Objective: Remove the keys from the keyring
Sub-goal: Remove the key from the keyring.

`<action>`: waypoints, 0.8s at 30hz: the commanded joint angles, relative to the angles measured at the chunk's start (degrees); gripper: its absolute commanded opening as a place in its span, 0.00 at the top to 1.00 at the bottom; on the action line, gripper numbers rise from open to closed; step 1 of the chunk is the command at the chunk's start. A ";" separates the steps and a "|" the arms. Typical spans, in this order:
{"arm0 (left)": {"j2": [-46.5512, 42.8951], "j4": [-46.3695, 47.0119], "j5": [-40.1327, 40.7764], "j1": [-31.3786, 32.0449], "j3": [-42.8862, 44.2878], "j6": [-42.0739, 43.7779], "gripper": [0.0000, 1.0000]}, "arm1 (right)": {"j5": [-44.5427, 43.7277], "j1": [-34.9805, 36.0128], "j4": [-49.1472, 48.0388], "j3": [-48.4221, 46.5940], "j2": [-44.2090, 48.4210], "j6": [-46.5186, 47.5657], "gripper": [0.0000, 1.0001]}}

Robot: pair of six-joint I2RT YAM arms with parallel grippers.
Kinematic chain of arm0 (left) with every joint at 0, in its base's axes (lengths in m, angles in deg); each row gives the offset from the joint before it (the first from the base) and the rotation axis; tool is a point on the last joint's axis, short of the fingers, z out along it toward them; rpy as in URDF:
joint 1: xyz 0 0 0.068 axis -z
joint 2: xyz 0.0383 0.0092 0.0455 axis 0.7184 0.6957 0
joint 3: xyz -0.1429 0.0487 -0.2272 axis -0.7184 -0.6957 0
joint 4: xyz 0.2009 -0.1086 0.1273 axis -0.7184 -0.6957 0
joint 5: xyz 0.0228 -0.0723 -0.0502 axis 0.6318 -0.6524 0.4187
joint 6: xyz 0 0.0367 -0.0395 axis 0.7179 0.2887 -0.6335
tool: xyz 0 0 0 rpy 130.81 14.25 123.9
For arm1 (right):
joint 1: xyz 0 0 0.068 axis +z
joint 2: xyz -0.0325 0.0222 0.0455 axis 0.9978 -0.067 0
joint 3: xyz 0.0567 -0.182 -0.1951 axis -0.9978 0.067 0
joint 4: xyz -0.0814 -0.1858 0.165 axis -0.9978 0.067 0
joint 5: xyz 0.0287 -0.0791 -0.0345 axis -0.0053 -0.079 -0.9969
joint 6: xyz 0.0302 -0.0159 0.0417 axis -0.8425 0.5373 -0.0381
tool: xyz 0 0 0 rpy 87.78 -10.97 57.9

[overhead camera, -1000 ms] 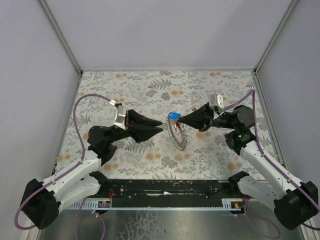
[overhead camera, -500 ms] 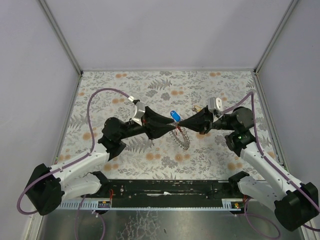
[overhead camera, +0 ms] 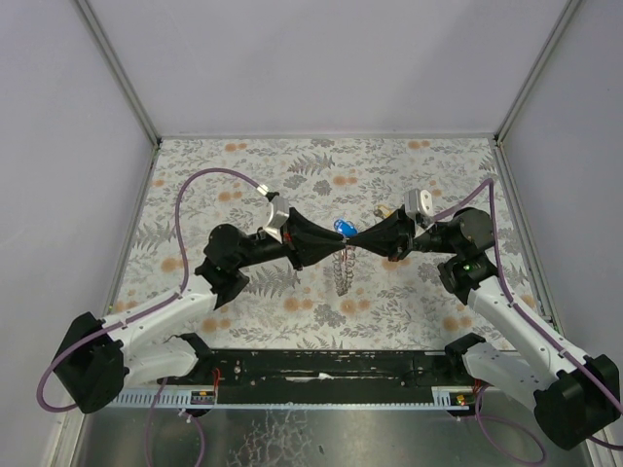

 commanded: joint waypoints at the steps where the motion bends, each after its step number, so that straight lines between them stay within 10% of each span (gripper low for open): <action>1: 0.81 2.39 -2.41 0.15 2.04 -0.34 0.81 | -0.08 -0.12 -2.32 -1.03 0.36 0.49 1.00; 15: 1.11 3.13 -2.85 0.21 2.65 -0.69 1.00 | -0.28 -0.10 1.89 -1.42 0.37 3.12 1.00; 24: -1.54 -18.15 -0.83 0.53 7.86 9.53 1.00 | 1.48 -0.16 25.97 -8.91 0.50 20.81 0.88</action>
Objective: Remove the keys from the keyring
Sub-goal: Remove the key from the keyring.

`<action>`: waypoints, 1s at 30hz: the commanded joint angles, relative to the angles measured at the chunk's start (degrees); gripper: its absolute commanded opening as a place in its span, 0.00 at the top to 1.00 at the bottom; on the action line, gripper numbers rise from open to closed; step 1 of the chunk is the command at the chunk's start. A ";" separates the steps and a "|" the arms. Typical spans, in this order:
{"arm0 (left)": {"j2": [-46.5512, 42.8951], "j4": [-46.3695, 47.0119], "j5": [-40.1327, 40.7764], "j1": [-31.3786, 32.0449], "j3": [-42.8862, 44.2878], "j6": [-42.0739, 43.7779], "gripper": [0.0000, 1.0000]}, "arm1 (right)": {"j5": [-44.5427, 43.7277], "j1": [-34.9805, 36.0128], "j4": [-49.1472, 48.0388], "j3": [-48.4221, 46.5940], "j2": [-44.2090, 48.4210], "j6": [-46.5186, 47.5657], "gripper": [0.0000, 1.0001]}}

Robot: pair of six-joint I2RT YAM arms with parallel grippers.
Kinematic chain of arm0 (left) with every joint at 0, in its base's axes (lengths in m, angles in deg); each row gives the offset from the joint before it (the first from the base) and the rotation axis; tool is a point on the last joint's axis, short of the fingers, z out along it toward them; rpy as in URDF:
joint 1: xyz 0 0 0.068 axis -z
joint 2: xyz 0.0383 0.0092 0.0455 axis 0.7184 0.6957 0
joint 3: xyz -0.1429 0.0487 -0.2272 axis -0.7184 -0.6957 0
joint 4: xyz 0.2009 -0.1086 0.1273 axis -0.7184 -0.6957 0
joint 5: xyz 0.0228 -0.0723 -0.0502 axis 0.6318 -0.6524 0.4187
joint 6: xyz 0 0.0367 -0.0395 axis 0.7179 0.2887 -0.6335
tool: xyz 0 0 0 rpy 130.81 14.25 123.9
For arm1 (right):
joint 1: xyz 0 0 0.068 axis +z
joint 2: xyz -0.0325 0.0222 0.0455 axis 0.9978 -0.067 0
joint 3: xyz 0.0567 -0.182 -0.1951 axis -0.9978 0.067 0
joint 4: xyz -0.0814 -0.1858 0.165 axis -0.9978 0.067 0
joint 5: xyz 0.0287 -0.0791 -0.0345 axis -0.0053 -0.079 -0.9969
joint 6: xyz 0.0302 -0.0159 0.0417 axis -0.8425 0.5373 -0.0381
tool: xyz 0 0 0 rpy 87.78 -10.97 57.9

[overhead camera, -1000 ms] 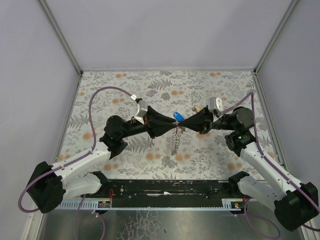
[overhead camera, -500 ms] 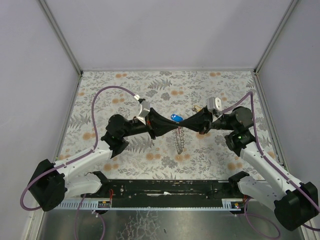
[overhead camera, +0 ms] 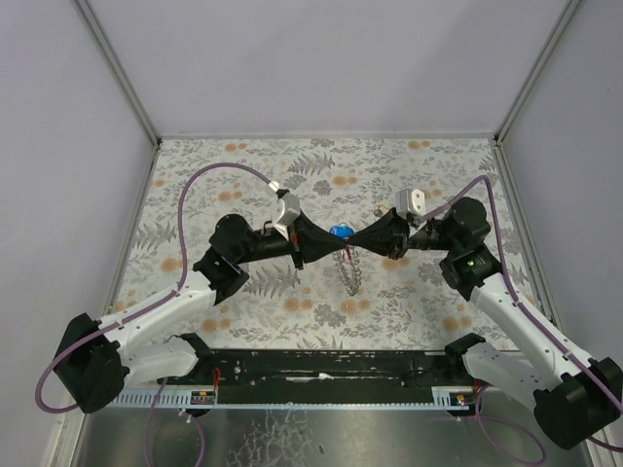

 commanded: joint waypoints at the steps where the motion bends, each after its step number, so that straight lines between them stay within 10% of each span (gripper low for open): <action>1: -2.26 -12.25 2.04 0.68 5.77 8.38 1.00 | 1.73 -0.04 14.73 -6.94 0.37 12.61 0.87; 30: 6.14 -43.90 0.98 1.32 24.15 19.53 1.00 | -1.15 1.87 40.00 -18.82 -7.01 33.12 0.90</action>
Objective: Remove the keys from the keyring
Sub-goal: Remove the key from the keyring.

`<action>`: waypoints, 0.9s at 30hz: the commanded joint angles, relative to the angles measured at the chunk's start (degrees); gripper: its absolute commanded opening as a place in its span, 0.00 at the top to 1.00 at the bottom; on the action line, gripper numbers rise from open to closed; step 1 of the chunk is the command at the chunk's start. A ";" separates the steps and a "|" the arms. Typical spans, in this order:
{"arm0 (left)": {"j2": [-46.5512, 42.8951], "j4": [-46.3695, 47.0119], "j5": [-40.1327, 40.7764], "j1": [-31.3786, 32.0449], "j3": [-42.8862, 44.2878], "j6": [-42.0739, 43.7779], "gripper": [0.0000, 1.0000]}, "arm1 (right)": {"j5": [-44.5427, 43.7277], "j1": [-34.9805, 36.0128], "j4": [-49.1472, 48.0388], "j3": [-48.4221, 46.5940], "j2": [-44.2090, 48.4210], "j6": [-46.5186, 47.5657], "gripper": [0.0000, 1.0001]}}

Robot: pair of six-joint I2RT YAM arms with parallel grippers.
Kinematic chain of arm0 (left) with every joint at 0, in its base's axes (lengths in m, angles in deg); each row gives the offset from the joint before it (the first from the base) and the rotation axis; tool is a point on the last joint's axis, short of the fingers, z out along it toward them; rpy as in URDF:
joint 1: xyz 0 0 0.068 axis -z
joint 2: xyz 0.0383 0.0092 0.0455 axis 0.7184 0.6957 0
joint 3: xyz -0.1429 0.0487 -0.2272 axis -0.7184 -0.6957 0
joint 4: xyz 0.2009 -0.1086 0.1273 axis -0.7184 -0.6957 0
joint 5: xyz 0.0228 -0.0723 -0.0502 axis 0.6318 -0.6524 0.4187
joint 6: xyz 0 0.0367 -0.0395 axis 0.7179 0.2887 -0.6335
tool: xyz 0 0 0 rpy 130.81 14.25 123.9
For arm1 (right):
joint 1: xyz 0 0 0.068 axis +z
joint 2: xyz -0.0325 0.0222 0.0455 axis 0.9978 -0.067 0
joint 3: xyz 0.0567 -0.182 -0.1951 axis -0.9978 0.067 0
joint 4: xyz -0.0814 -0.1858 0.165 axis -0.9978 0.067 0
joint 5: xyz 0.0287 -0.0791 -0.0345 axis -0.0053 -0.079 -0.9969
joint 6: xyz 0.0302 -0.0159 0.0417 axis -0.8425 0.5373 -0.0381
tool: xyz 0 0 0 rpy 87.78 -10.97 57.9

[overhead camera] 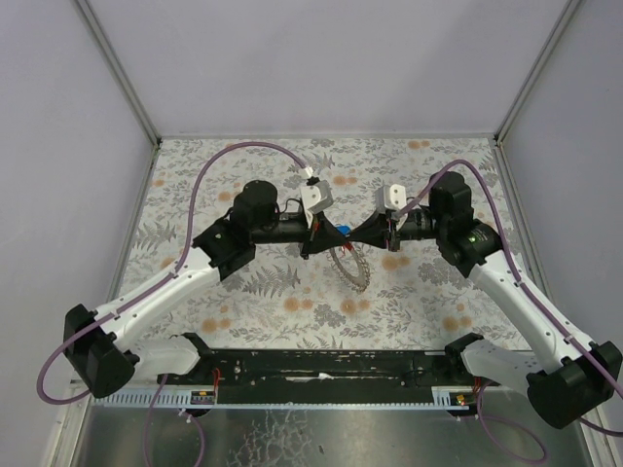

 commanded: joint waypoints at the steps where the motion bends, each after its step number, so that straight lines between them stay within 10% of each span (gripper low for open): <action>1: 0.80 -2.17 -0.34 0.52 3.38 1.51 1.00 | 0.14 1.59 3.19 -3.36 0.01 4.99 0.91; 24: 4.90 -12.89 -1.20 0.46 11.45 4.18 1.00 | -3.94 6.36 13.90 -6.01 -0.97 15.33 1.00; 27: 1.42 -4.02 -1.09 0.37 6.42 0.58 0.82 | -3.62 6.24 9.68 -5.01 0.43 11.05 1.00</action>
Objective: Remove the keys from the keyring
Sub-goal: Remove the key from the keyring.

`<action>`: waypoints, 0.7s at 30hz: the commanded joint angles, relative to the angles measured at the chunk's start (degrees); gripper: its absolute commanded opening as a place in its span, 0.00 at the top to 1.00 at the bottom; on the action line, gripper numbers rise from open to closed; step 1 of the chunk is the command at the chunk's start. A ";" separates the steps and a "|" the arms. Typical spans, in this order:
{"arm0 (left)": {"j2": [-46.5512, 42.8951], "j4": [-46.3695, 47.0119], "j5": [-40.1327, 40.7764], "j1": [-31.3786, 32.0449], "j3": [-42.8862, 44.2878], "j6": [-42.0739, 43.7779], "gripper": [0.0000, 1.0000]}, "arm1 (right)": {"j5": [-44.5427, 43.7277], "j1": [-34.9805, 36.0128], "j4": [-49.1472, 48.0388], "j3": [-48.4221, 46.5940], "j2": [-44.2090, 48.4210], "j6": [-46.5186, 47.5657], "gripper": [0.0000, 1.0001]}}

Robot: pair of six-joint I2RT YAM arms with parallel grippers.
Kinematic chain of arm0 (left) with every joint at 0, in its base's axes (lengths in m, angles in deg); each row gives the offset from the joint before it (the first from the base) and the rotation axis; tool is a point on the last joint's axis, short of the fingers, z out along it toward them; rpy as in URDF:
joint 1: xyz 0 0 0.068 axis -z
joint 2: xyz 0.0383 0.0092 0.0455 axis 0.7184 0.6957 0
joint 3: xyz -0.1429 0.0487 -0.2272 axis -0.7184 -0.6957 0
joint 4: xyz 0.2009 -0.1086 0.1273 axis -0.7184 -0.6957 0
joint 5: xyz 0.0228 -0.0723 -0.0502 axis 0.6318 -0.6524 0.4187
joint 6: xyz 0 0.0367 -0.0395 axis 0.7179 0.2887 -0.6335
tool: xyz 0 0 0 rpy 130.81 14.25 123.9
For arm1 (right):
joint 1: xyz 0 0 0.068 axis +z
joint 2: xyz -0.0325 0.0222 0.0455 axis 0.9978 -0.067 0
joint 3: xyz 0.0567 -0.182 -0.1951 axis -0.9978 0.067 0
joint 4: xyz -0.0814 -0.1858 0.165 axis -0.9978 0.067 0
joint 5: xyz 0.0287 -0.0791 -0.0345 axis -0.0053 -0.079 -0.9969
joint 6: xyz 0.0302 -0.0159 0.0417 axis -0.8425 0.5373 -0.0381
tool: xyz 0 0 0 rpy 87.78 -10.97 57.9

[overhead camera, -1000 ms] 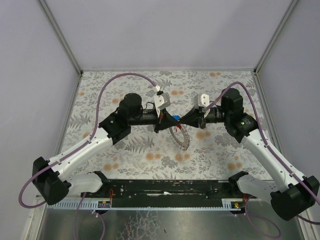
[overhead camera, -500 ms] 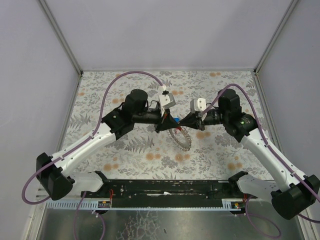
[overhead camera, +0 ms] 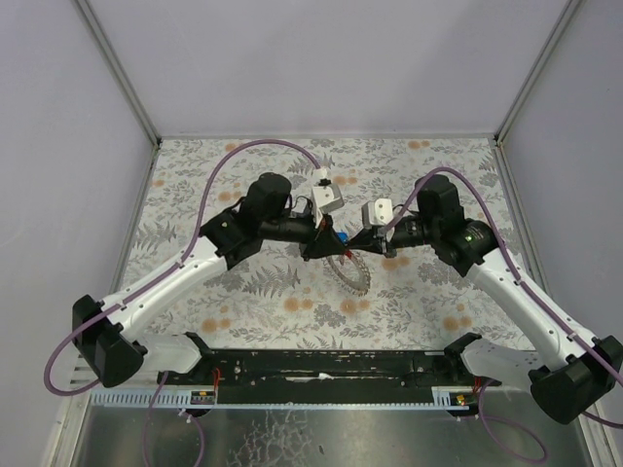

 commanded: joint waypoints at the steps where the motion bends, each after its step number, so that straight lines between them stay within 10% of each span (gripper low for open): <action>1: -5.40 16.29 0.09 0.06 -4.36 -5.57 0.77 | 3.79 1.45 -6.12 -0.87 2.40 -4.11 1.00; 9: -20.01 35.52 7.05 -1.04 -17.91 -14.73 0.50 | 9.20 -1.61 -34.09 8.38 7.60 -32.47 1.00; 21: -25.73 49.30 6.71 -3.33 -29.74 -23.01 0.51 | 4.33 -3.02 -71.61 23.30 11.01 -58.94 1.00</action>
